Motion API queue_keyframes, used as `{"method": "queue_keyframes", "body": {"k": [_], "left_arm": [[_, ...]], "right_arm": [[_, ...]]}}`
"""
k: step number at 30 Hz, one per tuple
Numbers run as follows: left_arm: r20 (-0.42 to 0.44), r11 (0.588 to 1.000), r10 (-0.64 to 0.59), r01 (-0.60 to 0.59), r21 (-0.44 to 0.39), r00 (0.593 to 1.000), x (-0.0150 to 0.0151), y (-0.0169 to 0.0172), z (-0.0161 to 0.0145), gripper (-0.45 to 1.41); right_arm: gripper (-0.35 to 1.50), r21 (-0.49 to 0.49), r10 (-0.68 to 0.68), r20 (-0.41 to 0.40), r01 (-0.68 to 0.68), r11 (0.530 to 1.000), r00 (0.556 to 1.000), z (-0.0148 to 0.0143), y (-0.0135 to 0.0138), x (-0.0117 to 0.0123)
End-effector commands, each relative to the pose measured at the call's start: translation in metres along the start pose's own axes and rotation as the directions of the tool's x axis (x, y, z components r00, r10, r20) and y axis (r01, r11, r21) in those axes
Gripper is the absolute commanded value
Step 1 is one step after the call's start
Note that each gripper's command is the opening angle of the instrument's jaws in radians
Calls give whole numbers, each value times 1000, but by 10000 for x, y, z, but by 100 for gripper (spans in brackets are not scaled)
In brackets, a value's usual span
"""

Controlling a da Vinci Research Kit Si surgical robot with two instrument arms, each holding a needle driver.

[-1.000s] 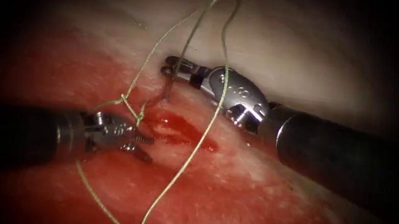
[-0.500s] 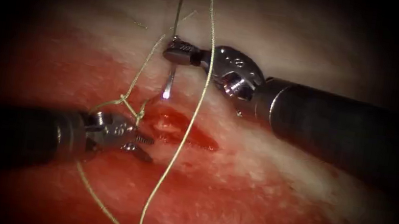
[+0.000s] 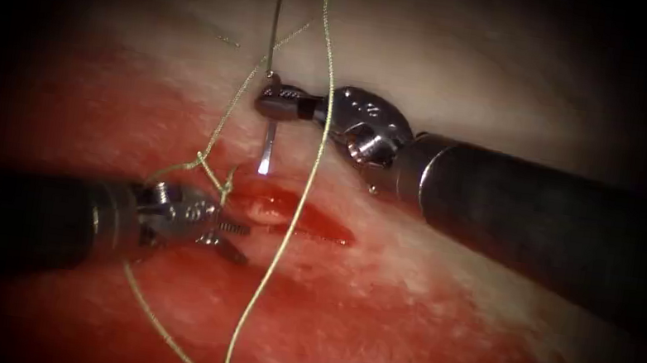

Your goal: Wound Closure

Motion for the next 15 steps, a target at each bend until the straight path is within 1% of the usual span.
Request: {"method": "queue_keyframes", "body": {"k": [1, 3, 5, 6, 8, 15], "left_arm": [[-1, 1000, 1, -1, -2, 1000, 1, -2, 8, 5], [-1, 1000, 1, -1, -2, 1000, 1, -2, 8, 5], [-1, 1000, 2, -2, -2, 1000, 1, -2, 8, 5], [-1, 1000, 2, -2, -2, 1000, 1, -2, 8, 5], [-1, 1000, 2, -2, -2, 1000, 0, -2, 8, 5], [-1, 1000, 2, -2, -3, 1000, 0, -2, 7, 5]], "right_arm": [[-35, 8, 12, 11, -12, 1000, 1000, 7, 0, 3], [-35, 35, 110, 23, -111, 993, 994, 7, -3, 3], [-35, 53, 175, 34, -176, 983, 984, 7, -5, 5], [-35, 58, 184, 39, -186, 981, 982, 8, -6, 5], [-35, 69, 268, 56, -272, 960, 962, 10, -8, 4], [-35, 105, 355, 83, -362, 926, 931, 13, -9, 1]]}}
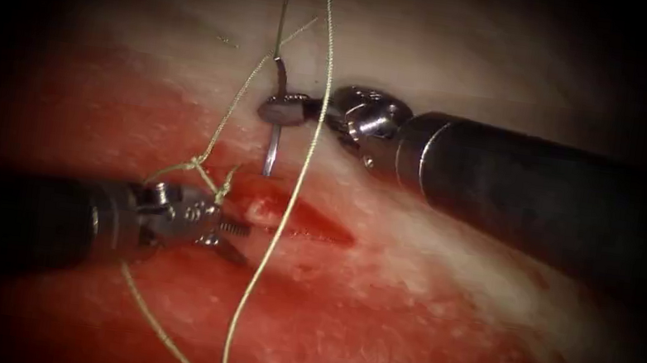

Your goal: Wound Closure

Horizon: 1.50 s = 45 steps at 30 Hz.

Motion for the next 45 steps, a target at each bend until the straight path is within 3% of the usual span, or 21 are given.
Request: {"method": "queue_keyframes", "body": {"k": [1, 13, 29, 37, 38, 41, 45], "left_arm": [[-1, 1000, 1, -1, -1, 1000, 1, -2, 8, 5], [-1, 1000, 2, -2, -2, 1000, 0, -2, 7, 5], [-1, 1000, 3, -3, -4, 1000, -1, -3, 6, 5], [-1, 1000, 3, -3, -5, 1000, 0, -4, 6, 5], [-1, 1000, 3, -3, -5, 1000, 0, -4, 6, 5], [-1, 1000, 3, -3, -5, 1000, 0, -4, 6, 5], [-1, 1000, 4, -4, -6, 1000, -1, -4, 5, 5]], "right_arm": [[-35, 17, 16, 1, -16, 1000, 1000, 11, 3, 3], [-35, 92, 61, 57, -67, 994, 997, 23, -6, -19], [-35, 122, 305, 137, -322, 939, 942, 17, -24, -39], [-35, 152, 297, 148, -319, 936, 943, 13, -40, -58], [2, 151, 305, 148, -326, 933, 941, 13, -40, -56], [46, 110, 187, 38, -191, 975, 982, 12, -34, -45], [63, 108, 17, -34, -13, 994, 999, 8, -21, -29]]}}
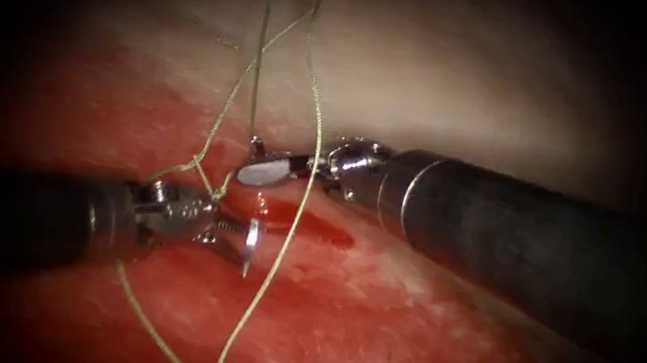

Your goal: Wound Closure

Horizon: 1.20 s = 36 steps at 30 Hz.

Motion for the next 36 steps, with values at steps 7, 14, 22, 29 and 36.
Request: {"method": "queue_keyframes", "body": {"k": [7, 14, 22, 29, 36], "left_arm": [[-1, 1000, 1, -1, -1, 1000, 1, -2, 8, 5], [-1, 1000, 1, -1, -1, 1000, 1, -2, 8, 7], [0, 1000, 1, -1, -1, 1000, 0, -1, 8, 7], [0, 1000, 1, -1, -1, 1000, 0, -1, 8, 7], [3, 1000, 2, -2, -2, 1000, 0, -1, 7, 7]], "right_arm": [[81, -22, -352, 1, 352, 936, 936, 6, 22, 18], [94, -35, -551, 6, 551, 834, 835, 12, 20, 25], [88, -75, -608, 6, 607, 791, 794, 24, 10, 33], [-35, -83, -598, 4, 597, 798, 801, 10, 4, 38], [-35, -167, -473, 9, 468, 868, 881, -1, 13, 45]]}}
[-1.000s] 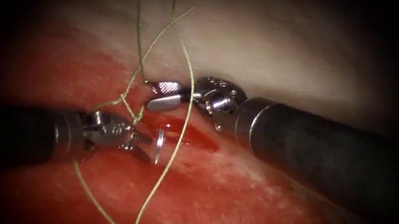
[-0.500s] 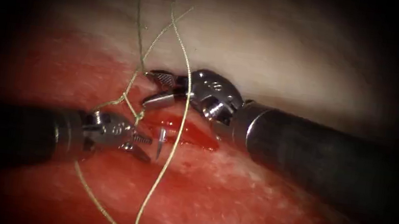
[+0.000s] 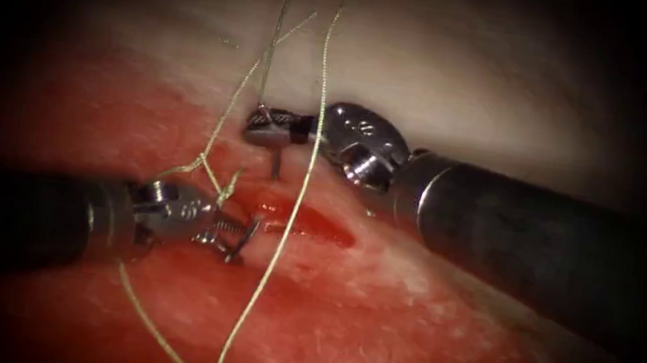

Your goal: Wound Closure

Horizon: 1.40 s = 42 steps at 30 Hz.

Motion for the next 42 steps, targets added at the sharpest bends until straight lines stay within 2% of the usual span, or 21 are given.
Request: {"method": "queue_keyframes", "body": {"k": [1, 9, 12, 21, 23, 24, 25, 26, 27, 31, 34, 42], "left_arm": [[0, 1000, 1, -1, -1, 1000, 1, -2, 8, 7], [0, 1000, 1, -1, -2, 1000, 1, -2, 8, 7], [0, 1000, 1, -1, -2, 1000, 0, -2, 8, 7], [0, 1000, 2, -2, -4, 1000, 0, -2, 6, 7], [0, 1000, 2, -2, -4, 1000, 0, -2, 6, 7], [0, 1000, 2, -2, -4, 1000, 0, -3, 6, 7], [0, 1000, 2, -2, -4, 1000, 0, -3, 6, 7], [0, 1000, 3, -3, -4, 1000, 0, -3, 6, 7], [0, 1000, 3, -3, -4, 1000, 0, -3, 6, 7], [0, 1000, 3, -3, -5, 1000, 0, -3, 5, 7], [0, 1000, 4, -4, -6, 1000, -1, -4, 5, 7], [0, 1000, 4, -4, -6, 1000, -1, -5, 4, 7]], "right_arm": [[-35, 5, 31, -5, -31, 1000, 1000, 8, 9, 4], [-35, 96, 235, 16, -236, 967, 972, 12, 21, 0], [-35, 169, 344, 16, -342, 924, 939, 16, 25, -8], [-35, 270, 355, -7, -340, 901, 935, 13, 43, -16], [-35, 332, 391, -8, -367, 869, 920, 14, 43, -20], [-35, 367, 443, 11, -416, 832, 896, 16, 41, -27], [-35, 367, 443, 11, -416, 832, 896, 16, 41, -27], [-35, 393, 476, 33, -450, 802, 879, 20, 39, -35], [-35, 393, 476, 33, -450, 802, 879, 20, 39, -35], [-35, 431, 535, 62, -505, 747, 843, 25, 31, -48], [-35, 448, 570, 86, -543, 710, 817, 25, 15, -54], [-35, 475, 595, 121, -573, 669, 795, 21, -16, -60]]}}
